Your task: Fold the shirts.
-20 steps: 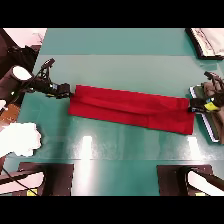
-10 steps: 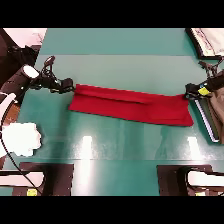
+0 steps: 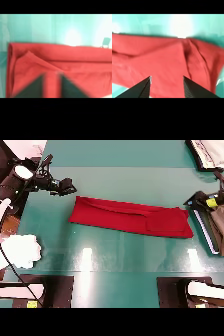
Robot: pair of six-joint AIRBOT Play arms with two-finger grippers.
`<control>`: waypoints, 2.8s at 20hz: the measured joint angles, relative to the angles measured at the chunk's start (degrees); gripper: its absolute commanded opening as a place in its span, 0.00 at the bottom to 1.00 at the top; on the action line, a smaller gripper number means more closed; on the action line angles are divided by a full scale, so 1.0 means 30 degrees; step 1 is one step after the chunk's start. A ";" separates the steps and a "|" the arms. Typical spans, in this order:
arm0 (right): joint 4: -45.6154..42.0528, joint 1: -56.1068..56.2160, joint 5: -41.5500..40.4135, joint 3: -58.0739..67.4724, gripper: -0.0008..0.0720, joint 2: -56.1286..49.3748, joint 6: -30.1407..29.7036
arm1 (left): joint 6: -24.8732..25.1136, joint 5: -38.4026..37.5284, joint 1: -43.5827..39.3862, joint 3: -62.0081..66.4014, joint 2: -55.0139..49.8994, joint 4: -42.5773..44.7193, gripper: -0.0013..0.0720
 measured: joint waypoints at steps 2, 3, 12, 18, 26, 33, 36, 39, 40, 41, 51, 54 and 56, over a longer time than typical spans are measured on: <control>0.0189 -0.1377 -0.0015 -0.1530 0.97 0.0627 -0.0670 | 0.0386 -0.0634 -0.0189 0.0153 0.0015 -0.0131 0.06; 0.0459 -0.2069 -0.0022 -0.2280 0.97 0.0750 -0.0984 | 0.0503 -0.0896 -0.0364 0.0204 0.0015 -0.0175 0.06; 0.2251 -0.3963 -0.0255 -0.4306 0.93 -0.1785 -0.3475 | 0.0874 -0.1472 -0.3133 0.0328 -0.0022 -0.0328 0.06; 0.2659 -0.2419 -0.0102 -0.3337 0.75 -0.3439 -0.3803 | 0.0896 -0.1319 -0.4320 0.0328 -0.0073 -0.0335 0.05; 0.2557 -0.1005 0.0051 -0.3191 0.03 -0.2856 -0.3847 | 0.0466 0.0627 -0.6382 0.0372 -0.0525 -0.0313 0.05; 0.2703 0.1020 0.2426 0.0969 0.03 0.0168 -0.1428 | 0.0364 0.1690 -0.8954 0.2572 -0.4044 -0.0393 0.05; 0.2703 0.3249 0.3089 0.3468 0.03 0.0634 0.0000 | 0.0168 0.1370 -0.9981 0.4976 -0.6222 -0.0415 0.05; 0.2725 0.5639 0.3242 0.5872 0.03 0.0488 0.1151 | -0.0066 0.1027 -1.0848 0.7176 -0.8007 -0.0568 0.05; 0.2718 0.6448 0.3279 0.6768 0.03 0.0240 0.1472 | -0.0109 0.0962 -1.1103 0.7730 -0.8473 -0.0619 0.05; 0.2718 0.7140 0.3279 0.7599 0.03 -0.0051 0.1770 | -0.0153 0.0925 -1.1336 0.8211 -0.8888 -0.0743 0.05; 0.2667 1.1307 0.3738 1.3529 0.03 -0.3322 0.3330 | -0.0583 0.0386 -1.1825 0.9333 -1.0309 -0.0036 0.05; 0.2667 1.1548 0.3752 1.3894 0.03 -0.3541 0.3439 | -0.0590 -0.0758 -1.1016 0.9377 -1.0207 0.0532 0.05; 0.2674 1.1635 0.3738 1.4003 0.03 -0.3606 0.3432 | -0.0597 -0.1916 -1.0178 0.9398 -0.9879 0.1144 0.05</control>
